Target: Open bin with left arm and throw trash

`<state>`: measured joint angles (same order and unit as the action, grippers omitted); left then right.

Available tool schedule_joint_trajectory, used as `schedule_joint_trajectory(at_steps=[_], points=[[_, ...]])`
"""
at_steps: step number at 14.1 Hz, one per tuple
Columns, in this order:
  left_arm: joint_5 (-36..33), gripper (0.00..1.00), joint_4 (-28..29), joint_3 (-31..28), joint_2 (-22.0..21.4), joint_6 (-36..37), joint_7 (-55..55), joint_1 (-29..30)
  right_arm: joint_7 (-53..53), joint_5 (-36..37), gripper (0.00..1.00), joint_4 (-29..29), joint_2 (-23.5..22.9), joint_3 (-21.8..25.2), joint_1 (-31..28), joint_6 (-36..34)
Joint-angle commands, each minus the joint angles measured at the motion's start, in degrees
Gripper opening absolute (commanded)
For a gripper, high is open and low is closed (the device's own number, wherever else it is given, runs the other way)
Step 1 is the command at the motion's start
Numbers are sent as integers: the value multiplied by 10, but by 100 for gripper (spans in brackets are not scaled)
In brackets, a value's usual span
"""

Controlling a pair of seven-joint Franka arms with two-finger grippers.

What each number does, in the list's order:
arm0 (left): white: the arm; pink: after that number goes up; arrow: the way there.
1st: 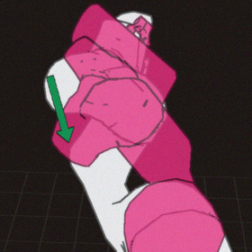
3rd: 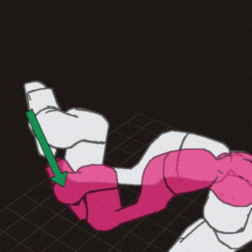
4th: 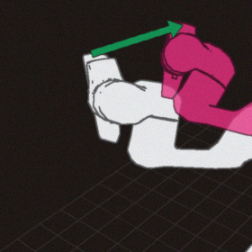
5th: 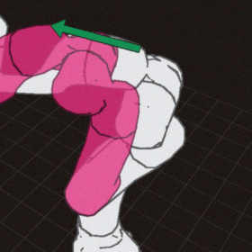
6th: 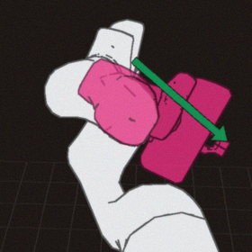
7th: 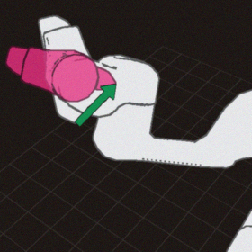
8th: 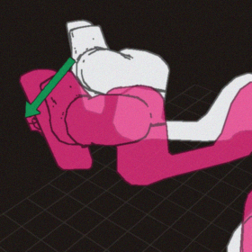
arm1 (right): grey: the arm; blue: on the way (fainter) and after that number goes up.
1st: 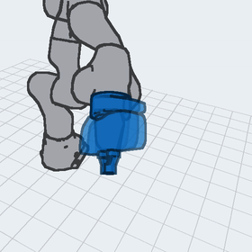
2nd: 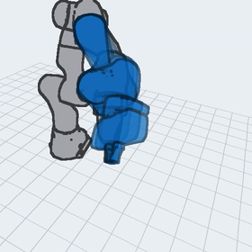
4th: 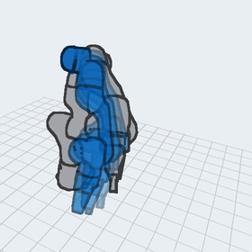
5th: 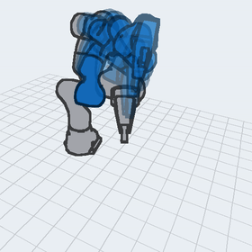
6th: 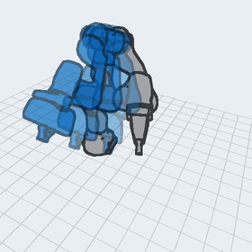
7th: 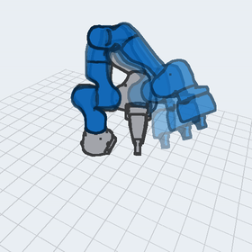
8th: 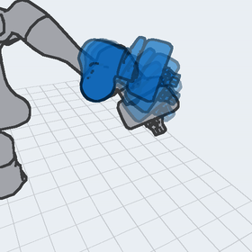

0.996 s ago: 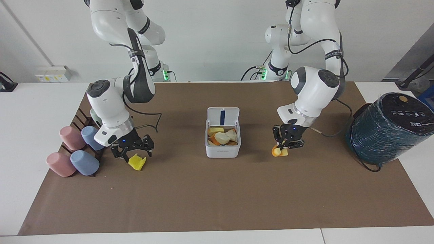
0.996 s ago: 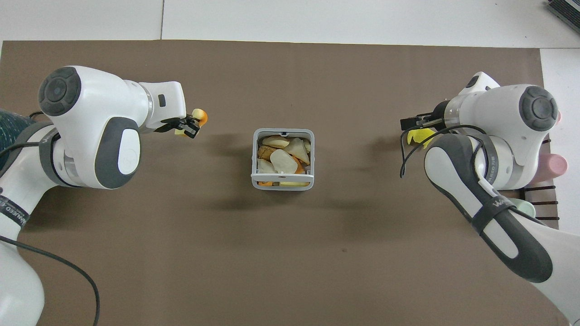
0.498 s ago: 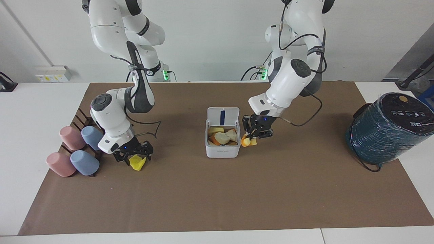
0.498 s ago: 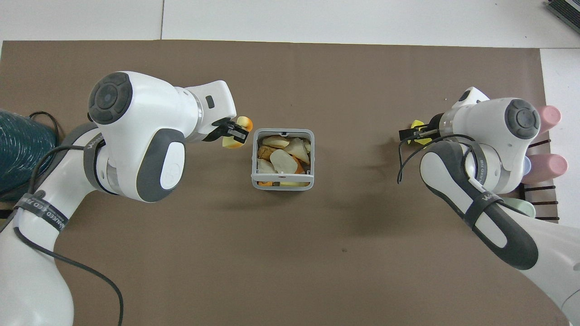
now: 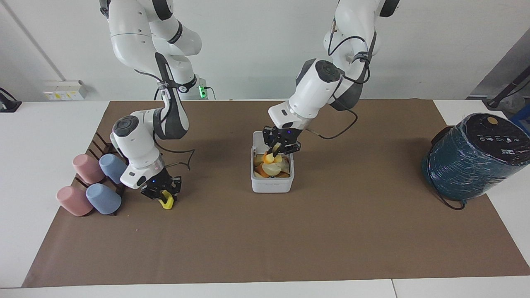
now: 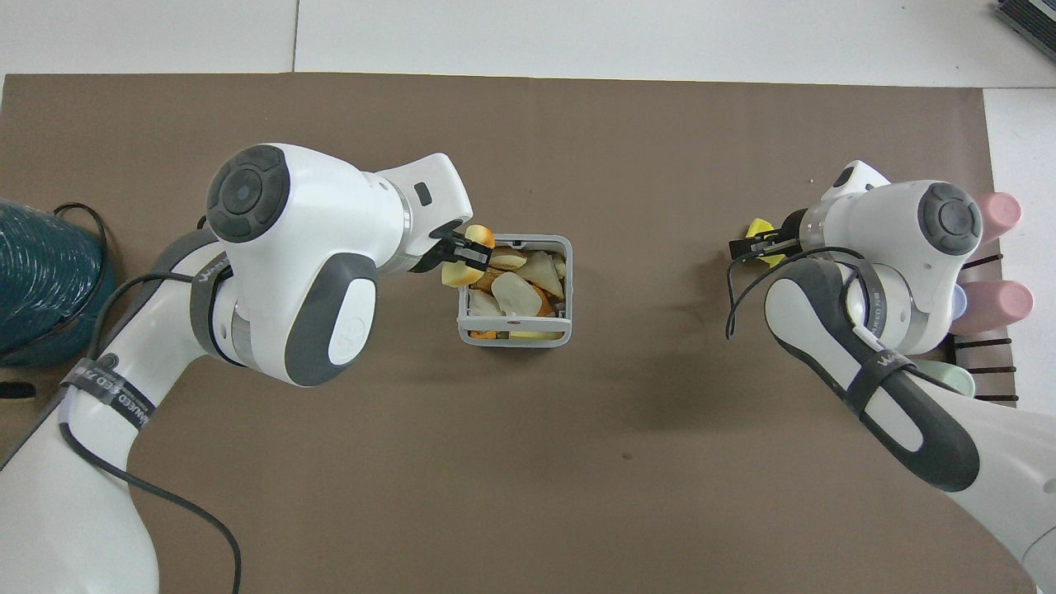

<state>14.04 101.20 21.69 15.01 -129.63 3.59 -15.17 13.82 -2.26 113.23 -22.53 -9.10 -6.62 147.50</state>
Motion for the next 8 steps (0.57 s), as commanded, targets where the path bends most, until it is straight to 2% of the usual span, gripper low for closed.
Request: schedule_joint_trajectory(at_steps=[1, 4, 6, 8], points=[[4, 100, 5, -11, -17, 11, -4, 17, -7, 14, 0, 2, -3, -7, -14, 13], [0, 100, 3, -13, -24, 40, -4, 54, -12, 14, 0, -10, 5, -8, -16, -11], [0, 100, 5, -17, -36, 79, -3, 93, -51, 12, 0, -47, 22, -9, -12, -85], [-2, 100, 5, -18, -42, 136, -3, 141, -132, 4, 0, -92, 38, -21, -4, -155]])
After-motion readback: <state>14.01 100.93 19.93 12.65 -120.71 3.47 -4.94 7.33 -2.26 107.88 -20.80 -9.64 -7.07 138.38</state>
